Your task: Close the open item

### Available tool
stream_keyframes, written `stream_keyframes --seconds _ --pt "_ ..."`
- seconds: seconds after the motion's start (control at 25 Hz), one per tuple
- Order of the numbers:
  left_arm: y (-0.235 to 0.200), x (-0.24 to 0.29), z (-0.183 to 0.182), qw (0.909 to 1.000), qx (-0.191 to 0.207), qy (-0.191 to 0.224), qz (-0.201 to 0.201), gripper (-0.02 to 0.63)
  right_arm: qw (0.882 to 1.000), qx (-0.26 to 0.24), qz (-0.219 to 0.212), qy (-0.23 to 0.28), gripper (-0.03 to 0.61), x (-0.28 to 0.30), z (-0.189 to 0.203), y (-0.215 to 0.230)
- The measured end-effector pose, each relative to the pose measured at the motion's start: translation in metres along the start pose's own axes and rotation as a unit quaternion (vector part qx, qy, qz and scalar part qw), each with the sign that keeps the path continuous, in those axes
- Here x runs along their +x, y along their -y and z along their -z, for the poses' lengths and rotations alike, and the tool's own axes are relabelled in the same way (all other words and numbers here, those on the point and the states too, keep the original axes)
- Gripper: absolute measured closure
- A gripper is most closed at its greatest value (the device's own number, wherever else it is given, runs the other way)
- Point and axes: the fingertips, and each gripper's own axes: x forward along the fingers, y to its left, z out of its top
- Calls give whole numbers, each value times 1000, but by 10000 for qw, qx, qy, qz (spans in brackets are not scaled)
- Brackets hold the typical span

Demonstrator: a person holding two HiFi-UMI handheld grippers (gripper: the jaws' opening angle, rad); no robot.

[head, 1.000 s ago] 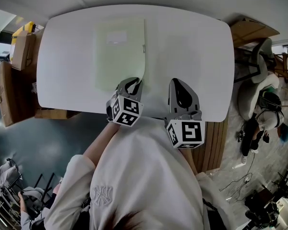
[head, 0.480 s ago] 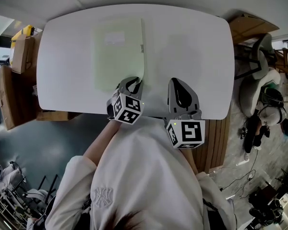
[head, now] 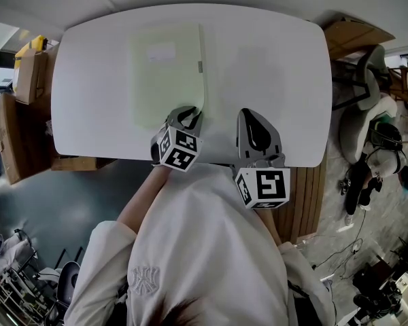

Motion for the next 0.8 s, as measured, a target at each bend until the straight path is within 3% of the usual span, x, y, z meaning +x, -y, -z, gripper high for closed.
stream_keyframes --seconds 0.8 --pt "-9 -2 2 9999 133 -86 12 545 9996 -98 -263 1 569 14 -7 -24"
